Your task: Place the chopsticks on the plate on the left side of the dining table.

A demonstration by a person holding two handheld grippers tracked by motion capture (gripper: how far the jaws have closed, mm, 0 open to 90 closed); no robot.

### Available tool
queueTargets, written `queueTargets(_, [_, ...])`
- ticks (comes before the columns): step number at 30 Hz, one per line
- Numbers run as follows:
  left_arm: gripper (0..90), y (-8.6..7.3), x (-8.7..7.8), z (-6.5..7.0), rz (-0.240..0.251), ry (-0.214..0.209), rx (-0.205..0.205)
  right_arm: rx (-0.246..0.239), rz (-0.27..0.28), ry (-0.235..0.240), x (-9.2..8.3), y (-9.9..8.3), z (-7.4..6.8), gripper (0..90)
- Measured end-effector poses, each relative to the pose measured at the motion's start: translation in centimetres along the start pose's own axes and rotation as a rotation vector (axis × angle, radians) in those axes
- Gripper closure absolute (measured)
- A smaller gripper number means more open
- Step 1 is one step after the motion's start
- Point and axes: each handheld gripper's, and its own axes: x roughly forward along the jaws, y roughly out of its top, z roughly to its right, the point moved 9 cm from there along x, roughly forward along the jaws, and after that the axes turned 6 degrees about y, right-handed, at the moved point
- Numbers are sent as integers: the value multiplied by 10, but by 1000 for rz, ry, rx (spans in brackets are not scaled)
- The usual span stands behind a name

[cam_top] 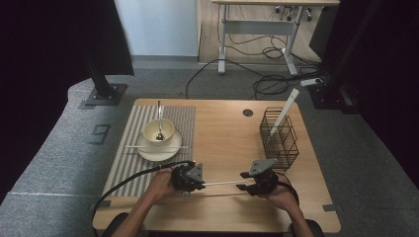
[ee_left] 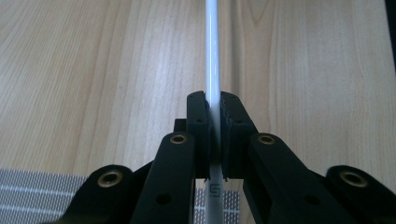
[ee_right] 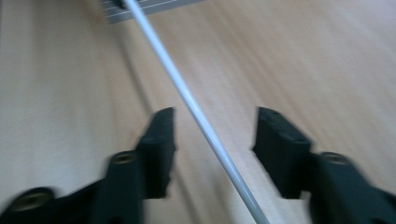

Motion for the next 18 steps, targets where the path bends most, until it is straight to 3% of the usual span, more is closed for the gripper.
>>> queueTargets(4, [842, -8, -1, -4, -6, 14, -38, 27, 15, -72, 0, -1, 9, 293])
queueTargets(8, [842, -14, -3, -8, -16, 31, -62, 52, 24, -113, 1, -1, 14, 176])
queueTargets(18, [842, -30, -12, -21, -17, 71, -156, 110, 40, -182, 1, -8, 22, 105])
